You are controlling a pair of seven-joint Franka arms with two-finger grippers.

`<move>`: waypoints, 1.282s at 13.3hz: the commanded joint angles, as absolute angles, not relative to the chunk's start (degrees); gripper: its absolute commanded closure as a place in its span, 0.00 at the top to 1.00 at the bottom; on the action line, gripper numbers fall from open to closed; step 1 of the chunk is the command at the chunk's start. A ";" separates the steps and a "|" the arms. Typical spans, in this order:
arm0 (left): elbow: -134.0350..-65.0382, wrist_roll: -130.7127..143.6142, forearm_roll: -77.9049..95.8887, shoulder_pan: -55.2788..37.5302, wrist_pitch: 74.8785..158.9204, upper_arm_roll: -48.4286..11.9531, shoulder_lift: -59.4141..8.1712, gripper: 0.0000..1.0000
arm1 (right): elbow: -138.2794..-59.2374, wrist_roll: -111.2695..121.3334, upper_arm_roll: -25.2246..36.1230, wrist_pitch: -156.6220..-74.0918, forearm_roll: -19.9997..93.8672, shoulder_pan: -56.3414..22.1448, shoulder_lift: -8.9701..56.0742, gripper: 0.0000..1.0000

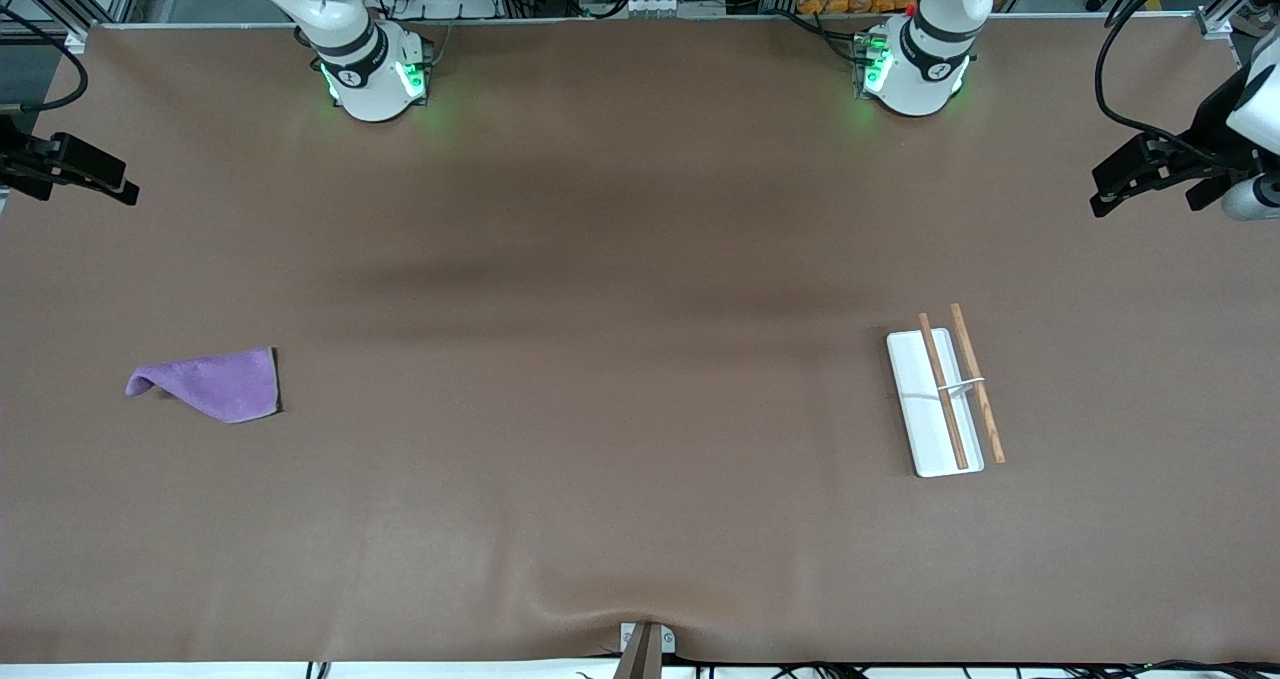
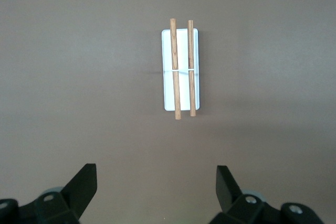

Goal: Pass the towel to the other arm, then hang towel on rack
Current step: 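Move the right gripper toward the lavender towel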

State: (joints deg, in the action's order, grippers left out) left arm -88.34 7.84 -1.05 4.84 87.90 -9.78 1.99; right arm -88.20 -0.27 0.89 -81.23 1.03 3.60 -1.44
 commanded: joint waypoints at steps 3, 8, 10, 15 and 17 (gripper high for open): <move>-87.63 6.59 -2.11 5.10 86.48 -10.02 1.76 1.00 | -89.12 2.36 1.23 -82.79 0.00 5.09 -0.27 1.00; -87.63 6.59 -2.02 5.10 86.48 -10.20 1.85 1.00 | -89.30 12.55 1.23 -88.15 0.18 12.03 4.82 1.00; -87.89 6.50 -2.02 5.10 86.48 -10.20 1.76 1.00 | -89.21 15.37 1.23 -90.51 0.09 14.23 7.11 1.00; -87.89 6.59 -2.02 5.10 86.48 -10.20 1.76 1.00 | -88.77 18.37 1.23 -98.06 0.17 18.54 14.48 1.00; -87.89 6.59 -2.02 5.10 86.57 -10.20 1.67 1.00 | -88.77 17.58 1.23 -103.94 0.70 19.33 18.09 1.00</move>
State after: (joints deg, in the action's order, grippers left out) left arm -88.58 7.84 -1.05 4.81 87.42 -9.88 1.76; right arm -89.92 17.65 2.09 -100.57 0.81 17.98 14.82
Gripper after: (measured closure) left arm 0.000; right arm 0.000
